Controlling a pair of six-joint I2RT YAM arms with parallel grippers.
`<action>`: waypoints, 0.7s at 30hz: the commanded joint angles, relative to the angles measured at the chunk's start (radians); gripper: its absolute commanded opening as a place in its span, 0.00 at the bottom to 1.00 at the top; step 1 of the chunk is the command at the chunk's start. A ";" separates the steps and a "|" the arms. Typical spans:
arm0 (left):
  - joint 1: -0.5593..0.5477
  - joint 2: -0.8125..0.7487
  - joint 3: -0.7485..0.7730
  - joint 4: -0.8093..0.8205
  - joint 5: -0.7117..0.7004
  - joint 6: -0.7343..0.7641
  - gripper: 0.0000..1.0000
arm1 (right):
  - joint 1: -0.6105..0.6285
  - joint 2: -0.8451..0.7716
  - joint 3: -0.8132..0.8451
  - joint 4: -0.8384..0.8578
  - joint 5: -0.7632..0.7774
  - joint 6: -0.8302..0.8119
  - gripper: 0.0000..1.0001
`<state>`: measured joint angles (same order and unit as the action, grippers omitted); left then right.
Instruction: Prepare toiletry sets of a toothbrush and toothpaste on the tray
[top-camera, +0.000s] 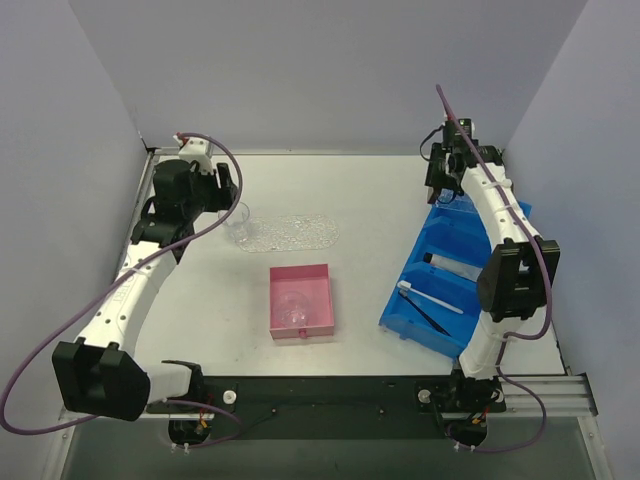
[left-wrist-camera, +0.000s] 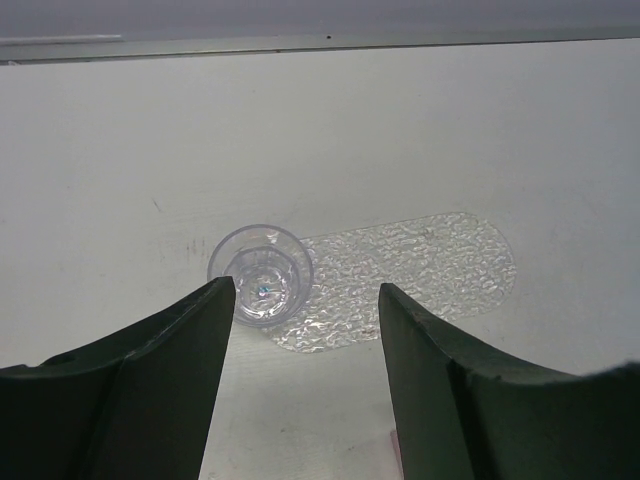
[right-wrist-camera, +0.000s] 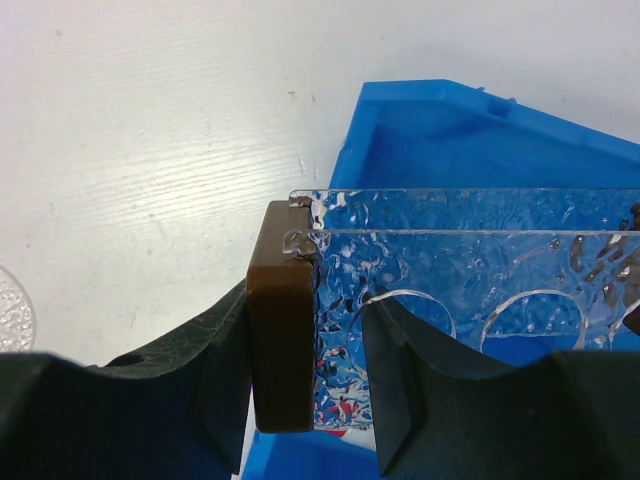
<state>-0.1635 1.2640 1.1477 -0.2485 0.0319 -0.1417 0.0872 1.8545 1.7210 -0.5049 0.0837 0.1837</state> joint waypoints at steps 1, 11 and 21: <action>-0.031 -0.051 -0.011 0.078 0.069 0.043 0.69 | 0.049 -0.112 0.072 -0.030 0.051 -0.015 0.00; -0.048 -0.095 -0.025 0.080 -0.033 0.037 0.69 | 0.198 -0.169 0.080 -0.046 0.024 0.100 0.00; -0.024 -0.120 -0.036 0.061 -0.286 0.010 0.69 | 0.430 -0.011 0.195 -0.043 0.070 0.249 0.00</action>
<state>-0.2062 1.1786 1.1030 -0.2199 -0.1112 -0.1356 0.4553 1.7844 1.8217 -0.5594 0.1001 0.3550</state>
